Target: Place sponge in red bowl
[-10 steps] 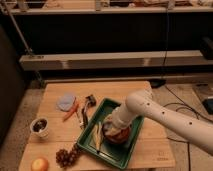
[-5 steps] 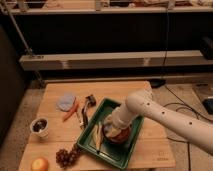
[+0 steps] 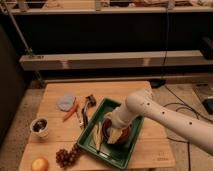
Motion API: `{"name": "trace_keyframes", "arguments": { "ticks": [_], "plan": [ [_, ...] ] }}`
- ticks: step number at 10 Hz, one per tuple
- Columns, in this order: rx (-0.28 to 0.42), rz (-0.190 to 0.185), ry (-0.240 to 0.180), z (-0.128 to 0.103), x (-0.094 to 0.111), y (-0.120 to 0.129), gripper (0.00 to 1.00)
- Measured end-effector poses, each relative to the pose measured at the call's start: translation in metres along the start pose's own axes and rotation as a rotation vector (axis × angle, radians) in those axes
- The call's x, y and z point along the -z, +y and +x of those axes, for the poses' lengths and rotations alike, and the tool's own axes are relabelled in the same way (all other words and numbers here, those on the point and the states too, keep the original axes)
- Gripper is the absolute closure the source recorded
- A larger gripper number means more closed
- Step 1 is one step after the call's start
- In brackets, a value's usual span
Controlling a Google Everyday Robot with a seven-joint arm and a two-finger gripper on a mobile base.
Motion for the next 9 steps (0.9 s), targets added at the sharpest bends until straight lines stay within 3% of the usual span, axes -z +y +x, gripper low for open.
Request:
{"name": "trace_keyframes", "arguments": {
  "ticks": [6,9],
  "plan": [
    [0.0,0.0,-0.001,0.002,0.004,0.0,0.2],
    [-0.001,0.0,-0.001,0.024,0.043,0.002,0.2]
  ]
}}
